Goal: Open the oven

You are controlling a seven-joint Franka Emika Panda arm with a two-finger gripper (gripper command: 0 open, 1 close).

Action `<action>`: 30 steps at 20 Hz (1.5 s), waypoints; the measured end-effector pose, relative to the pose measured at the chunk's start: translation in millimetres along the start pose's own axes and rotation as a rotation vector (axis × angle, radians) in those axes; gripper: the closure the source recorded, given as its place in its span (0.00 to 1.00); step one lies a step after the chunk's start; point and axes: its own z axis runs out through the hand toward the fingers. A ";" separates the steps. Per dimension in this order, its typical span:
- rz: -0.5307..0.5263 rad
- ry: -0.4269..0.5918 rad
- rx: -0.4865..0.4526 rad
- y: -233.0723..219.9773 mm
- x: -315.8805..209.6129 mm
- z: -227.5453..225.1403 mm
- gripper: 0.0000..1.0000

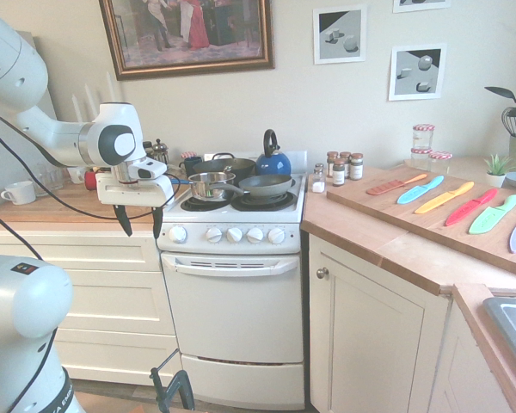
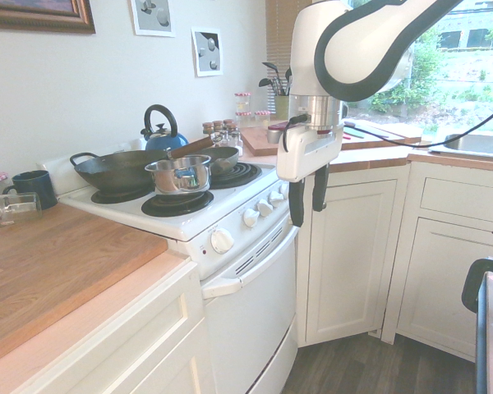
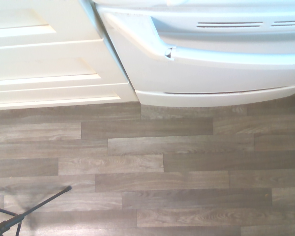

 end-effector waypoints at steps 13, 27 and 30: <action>0.122 0.057 0.033 10.1 55.1 74.0 0.00; 0.044 0.096 0.113 -5.7 152.0 125.3 0.00; 0.023 0.105 0.107 -12.6 164.7 138.7 0.00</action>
